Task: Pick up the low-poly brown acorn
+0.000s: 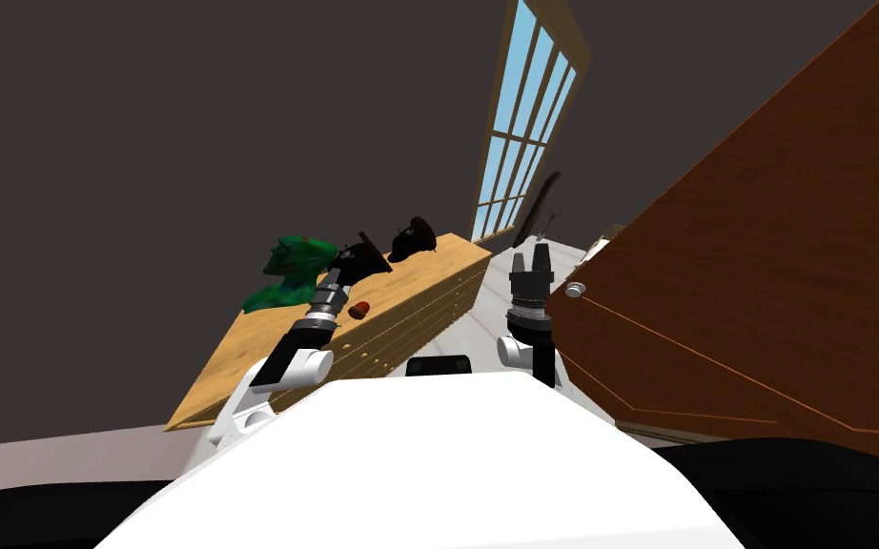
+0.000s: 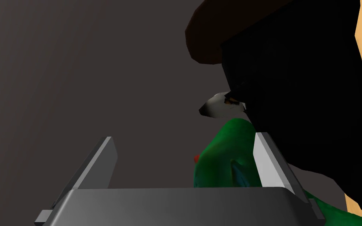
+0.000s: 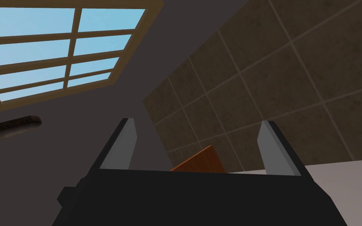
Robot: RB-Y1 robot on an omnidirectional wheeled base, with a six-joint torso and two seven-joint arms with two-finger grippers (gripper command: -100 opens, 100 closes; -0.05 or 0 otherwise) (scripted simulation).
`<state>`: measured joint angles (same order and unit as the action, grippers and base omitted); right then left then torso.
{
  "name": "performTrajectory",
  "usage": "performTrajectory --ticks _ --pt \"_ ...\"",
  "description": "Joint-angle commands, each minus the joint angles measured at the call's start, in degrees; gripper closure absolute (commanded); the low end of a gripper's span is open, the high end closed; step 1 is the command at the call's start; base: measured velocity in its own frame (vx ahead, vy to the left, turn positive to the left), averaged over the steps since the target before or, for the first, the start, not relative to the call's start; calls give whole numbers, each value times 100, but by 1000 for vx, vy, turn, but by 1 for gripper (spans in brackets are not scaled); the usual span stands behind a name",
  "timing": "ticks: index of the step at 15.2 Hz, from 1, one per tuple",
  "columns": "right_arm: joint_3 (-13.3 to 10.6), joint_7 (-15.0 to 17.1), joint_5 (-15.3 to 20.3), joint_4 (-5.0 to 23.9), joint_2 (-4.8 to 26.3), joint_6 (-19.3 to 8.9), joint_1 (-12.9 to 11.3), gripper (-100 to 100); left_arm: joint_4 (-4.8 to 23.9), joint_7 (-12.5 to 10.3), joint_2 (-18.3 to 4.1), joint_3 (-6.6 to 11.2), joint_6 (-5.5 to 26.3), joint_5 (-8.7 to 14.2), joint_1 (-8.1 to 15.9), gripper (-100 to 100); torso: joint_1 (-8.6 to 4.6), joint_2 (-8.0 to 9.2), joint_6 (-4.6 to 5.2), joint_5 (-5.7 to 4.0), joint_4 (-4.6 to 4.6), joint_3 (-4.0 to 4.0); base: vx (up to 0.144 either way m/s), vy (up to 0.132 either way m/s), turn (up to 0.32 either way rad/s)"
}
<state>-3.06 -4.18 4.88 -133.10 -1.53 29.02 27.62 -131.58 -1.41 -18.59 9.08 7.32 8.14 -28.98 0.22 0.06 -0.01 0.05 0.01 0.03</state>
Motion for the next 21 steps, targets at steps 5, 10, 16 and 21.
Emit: performTrajectory --ticks 5,10,16,21 --pt "0 0 0 0 0 0 0 0 -105 -129 -40 159 723 236 -61 -100 4 1 2 0 0 0 -26 52 -99" --pt "0 0 0 0 0 0 0 0 -153 -194 -59 242 1197 355 -84 -100 -2 -3 2 -1 -1 -2 -16 37 -70" --pt "0 0 0 0 0 0 0 0 -251 -326 -79 407 1927 594 -129 -100 5 2 2 1 0 1 -28 50 -94" --pt "0 0 0 0 0 0 0 0 -353 -457 -78 567 2495 833 -172 -100 -6 -6 -1 -1 -1 -3 -17 36 -77"
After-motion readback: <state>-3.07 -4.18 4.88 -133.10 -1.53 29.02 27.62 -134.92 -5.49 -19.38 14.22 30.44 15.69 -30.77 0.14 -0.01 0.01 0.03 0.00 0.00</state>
